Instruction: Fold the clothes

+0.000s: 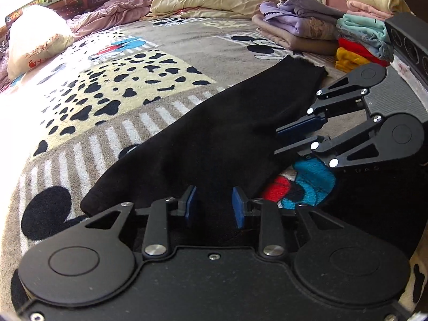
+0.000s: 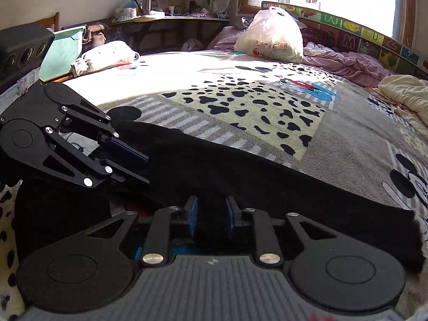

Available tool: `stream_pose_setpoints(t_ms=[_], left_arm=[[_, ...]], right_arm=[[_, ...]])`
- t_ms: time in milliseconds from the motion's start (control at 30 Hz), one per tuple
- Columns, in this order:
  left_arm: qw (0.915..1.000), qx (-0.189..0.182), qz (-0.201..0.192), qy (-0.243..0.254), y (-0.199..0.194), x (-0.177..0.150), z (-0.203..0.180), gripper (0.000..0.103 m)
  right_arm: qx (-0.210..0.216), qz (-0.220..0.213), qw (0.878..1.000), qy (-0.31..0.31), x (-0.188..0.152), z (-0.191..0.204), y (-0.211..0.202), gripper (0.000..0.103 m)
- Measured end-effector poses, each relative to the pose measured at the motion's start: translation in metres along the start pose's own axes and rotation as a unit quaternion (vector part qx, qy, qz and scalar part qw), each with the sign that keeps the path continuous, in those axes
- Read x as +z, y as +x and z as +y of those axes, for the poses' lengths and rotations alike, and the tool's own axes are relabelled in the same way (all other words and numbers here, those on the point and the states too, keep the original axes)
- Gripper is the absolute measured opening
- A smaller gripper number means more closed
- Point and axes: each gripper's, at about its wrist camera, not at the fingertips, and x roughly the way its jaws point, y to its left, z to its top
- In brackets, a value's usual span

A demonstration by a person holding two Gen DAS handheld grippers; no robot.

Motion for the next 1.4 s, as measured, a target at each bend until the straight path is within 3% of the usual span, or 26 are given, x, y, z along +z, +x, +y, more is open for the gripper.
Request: stream_pose_setpoints(t_ms=[133, 200, 300, 433, 533, 567, 600, 633, 733, 833, 867, 933, 967, 1067, 1133, 1200, 1267, 1400], left_arm=[[0.9967, -0.003, -0.051, -0.063, -0.020, 0.005, 0.027, 0.028], [0.9953, 0.010, -0.050, -0.082, -0.016, 0.004, 0.036, 0.028], [0.9948, 0.051, -0.014, -0.086, 0.001, -0.005, 0.045, 0.028], [0.9876, 0.036, -0.064, -0.139, -0.022, 0.000, 0.065, 0.022], [0.9821, 0.037, -0.071, -0.171, -0.023, -0.001, 0.074, 0.022], [0.9833, 0.049, -0.060, -0.164, -0.019, -0.002, 0.074, 0.022], [0.9850, 0.066, -0.046, -0.153, -0.014, -0.003, 0.073, 0.013], [0.9862, 0.082, -0.032, -0.140, -0.009, -0.004, 0.071, 0.012], [0.9852, 0.079, -0.053, -0.143, -0.020, -0.001, 0.072, 0.012], [0.9892, 0.057, -0.064, -0.119, -0.029, -0.001, 0.067, 0.012], [0.9921, 0.055, -0.049, -0.101, -0.024, -0.002, 0.064, 0.013], [0.9964, 0.060, -0.010, -0.059, -0.013, -0.007, 0.056, 0.023], [0.9966, 0.064, -0.007, -0.053, -0.012, -0.006, 0.053, 0.023], [0.9966, 0.074, -0.034, -0.014, -0.023, -0.001, 0.038, 0.023], [0.9979, 0.047, -0.045, -0.006, -0.032, 0.000, 0.030, 0.023], [0.9994, 0.022, -0.027, 0.007, -0.031, -0.004, 0.021, 0.023], [0.9979, 0.044, 0.022, 0.043, -0.019, -0.015, 0.010, 0.024], [0.9953, 0.067, 0.004, 0.069, -0.037, -0.020, -0.010, 0.024]], right_arm=[[0.008, 0.014, 1.000, 0.006, 0.006, -0.006, 0.000, 0.025], [0.005, 0.006, 1.000, 0.001, 0.017, -0.004, -0.004, 0.025], [0.029, 0.003, 0.999, -0.013, 0.038, 0.004, 0.009, 0.025], [0.052, 0.012, 0.998, -0.032, 0.066, 0.020, 0.043, 0.026], [0.044, 0.029, 0.998, -0.043, 0.076, 0.029, 0.067, 0.028], [0.057, 0.018, 0.997, -0.039, 0.079, 0.031, 0.068, 0.028], [0.069, 0.007, 0.997, -0.035, 0.082, 0.034, 0.068, 0.028], [0.082, -0.004, 0.996, -0.031, 0.084, 0.037, 0.069, 0.028], [0.054, 0.033, 0.992, -0.105, 0.087, 0.061, 0.093, 0.028], [0.043, 0.025, 0.996, -0.071, 0.098, 0.053, 0.094, 0.029], [0.033, 0.010, 0.997, -0.064, 0.101, 0.050, 0.087, 0.029], [0.038, -0.011, 0.998, -0.041, 0.100, 0.039, 0.072, 0.029], [0.030, -0.006, 0.999, -0.040, 0.096, 0.035, 0.068, 0.029], [0.001, 0.021, 0.999, -0.045, 0.073, 0.020, 0.050, 0.029], [-0.008, 0.025, 0.999, -0.034, 0.057, 0.008, 0.031, 0.029], [-0.020, 0.019, 1.000, -0.013, 0.038, -0.003, 0.002, 0.031], [-0.027, 0.012, 0.999, 0.015, 0.017, -0.014, -0.027, 0.032], [-0.030, 0.008, 0.998, 0.054, -0.023, -0.021, -0.075, 0.032]])
